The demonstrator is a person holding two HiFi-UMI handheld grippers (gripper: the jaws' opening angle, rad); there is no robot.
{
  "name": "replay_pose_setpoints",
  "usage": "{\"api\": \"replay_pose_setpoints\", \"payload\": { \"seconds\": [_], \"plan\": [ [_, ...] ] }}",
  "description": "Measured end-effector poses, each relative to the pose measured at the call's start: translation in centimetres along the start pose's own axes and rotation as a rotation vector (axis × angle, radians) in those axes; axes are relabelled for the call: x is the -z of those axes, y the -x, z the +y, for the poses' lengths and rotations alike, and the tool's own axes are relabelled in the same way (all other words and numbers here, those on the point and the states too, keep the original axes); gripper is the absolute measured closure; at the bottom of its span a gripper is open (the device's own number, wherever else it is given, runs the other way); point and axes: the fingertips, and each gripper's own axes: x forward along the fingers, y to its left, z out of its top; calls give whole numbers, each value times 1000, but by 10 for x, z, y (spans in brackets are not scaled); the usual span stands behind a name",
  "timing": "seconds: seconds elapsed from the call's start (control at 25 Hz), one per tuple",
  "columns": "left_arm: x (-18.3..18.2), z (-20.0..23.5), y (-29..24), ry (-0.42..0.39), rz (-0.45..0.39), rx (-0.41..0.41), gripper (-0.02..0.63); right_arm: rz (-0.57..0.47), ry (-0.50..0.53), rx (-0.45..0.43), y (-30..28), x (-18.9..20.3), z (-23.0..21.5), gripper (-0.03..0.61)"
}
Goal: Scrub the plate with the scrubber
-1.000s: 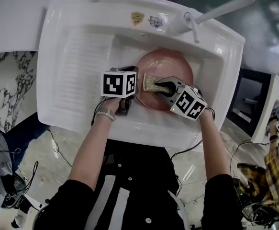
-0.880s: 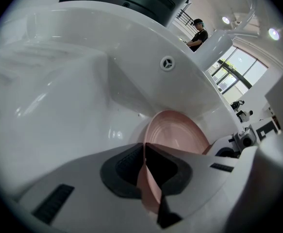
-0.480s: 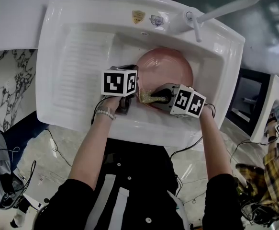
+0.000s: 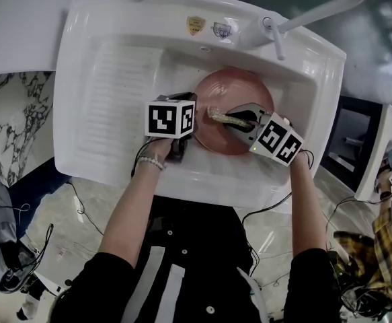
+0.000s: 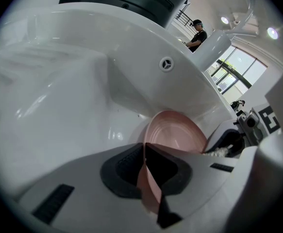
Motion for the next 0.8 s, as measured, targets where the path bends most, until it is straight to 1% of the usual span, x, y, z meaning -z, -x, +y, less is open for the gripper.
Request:
{"api": "replay_pose_setpoints", "payload": {
  "seconds": [0.08, 0.16, 0.24, 0.32, 0.36, 0.44, 0.52, 0.8],
  "plan": [
    [0, 0, 0, 0, 0, 1, 597, -5, 6, 143, 7, 1, -26, 502],
    [0, 0, -1, -1, 0, 0, 597, -6, -9, 261, 14, 0, -48, 503],
    [0, 0, -1, 0, 0, -1, 597, 26, -18, 384, 19, 5, -70, 502],
    [0, 0, -1, 0, 0, 0, 597, 61, -47, 486, 25, 13, -87, 503],
    [0, 0, -1, -1, 0, 0, 597, 75, -62, 519, 27, 16, -93, 503],
    [0, 0, -1, -1, 0, 1, 597, 101, -72, 545, 27, 20, -98, 503],
    [0, 0, -1, 0, -1, 1, 597, 141, -58, 543, 23, 25, -96, 502],
    [0, 0, 0, -1, 0, 4, 597, 324, 62, 502, 2, 45, -73, 502]
  ]
}}
